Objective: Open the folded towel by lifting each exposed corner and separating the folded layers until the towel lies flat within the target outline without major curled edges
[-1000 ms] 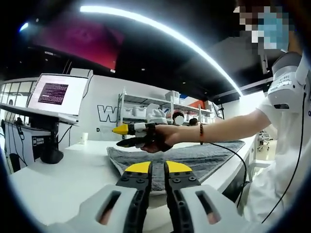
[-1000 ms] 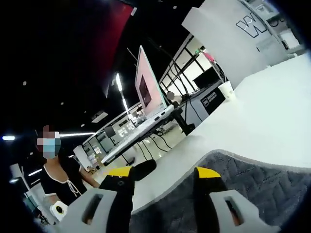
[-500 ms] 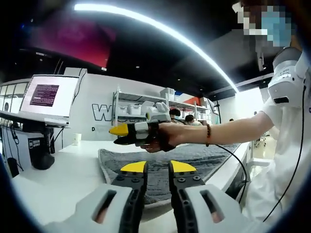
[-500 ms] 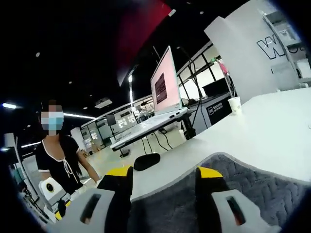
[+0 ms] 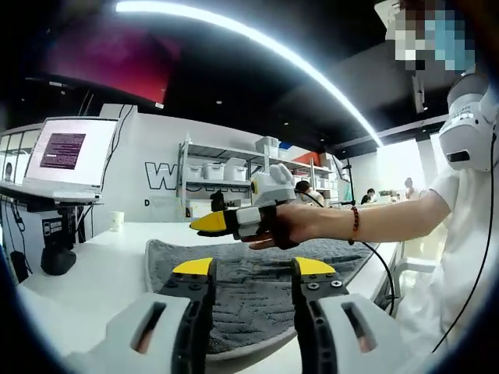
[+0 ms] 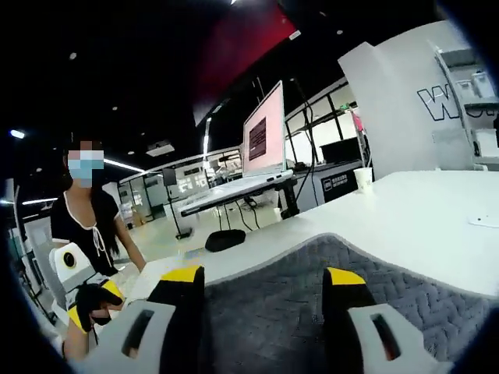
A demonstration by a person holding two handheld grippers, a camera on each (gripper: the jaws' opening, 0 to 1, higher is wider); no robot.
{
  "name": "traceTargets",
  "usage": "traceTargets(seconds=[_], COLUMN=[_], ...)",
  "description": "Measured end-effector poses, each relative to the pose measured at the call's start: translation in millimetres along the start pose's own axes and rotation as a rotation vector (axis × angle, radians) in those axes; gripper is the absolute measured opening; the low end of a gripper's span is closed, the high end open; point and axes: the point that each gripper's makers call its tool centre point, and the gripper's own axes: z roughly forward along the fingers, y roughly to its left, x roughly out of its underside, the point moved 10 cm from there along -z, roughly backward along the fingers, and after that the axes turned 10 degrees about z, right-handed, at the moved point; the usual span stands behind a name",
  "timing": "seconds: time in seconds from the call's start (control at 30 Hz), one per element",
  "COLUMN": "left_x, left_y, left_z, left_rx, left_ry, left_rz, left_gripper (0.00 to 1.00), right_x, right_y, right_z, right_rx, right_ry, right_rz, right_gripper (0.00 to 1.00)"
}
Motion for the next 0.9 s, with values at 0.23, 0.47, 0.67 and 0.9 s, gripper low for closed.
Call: traceTargets(seconds=[0.23,0.47,0.67,0.9], left_x=[-6.6,-12.0,-14.7,-19.1], left_y=[-9.5,-18.8,-28.5,-38.1], left_z=[16,29,38,46], left_rx=[0.020,0.044,0.092,0.119], left_ry=[0.021,0.010,0.021,0.014], left_rz=[0.061,0.036,0.043,0.032], left_gripper=[0.40,0.48,0.61,0.67], right_x=[8.7,25.1,30.4,33.8], right_y=[1,1,4,20], right_z=[-20,-43,-70,-102], right_rx=[0.032,0.035,0.037,0.049], right_ry=[-0.006,-0.002,-0.022,-0.001], right_rz=[-0.046,-0.048,-0.051,-0.156], right_gripper=[0.60,0.63,0.67,0.69])
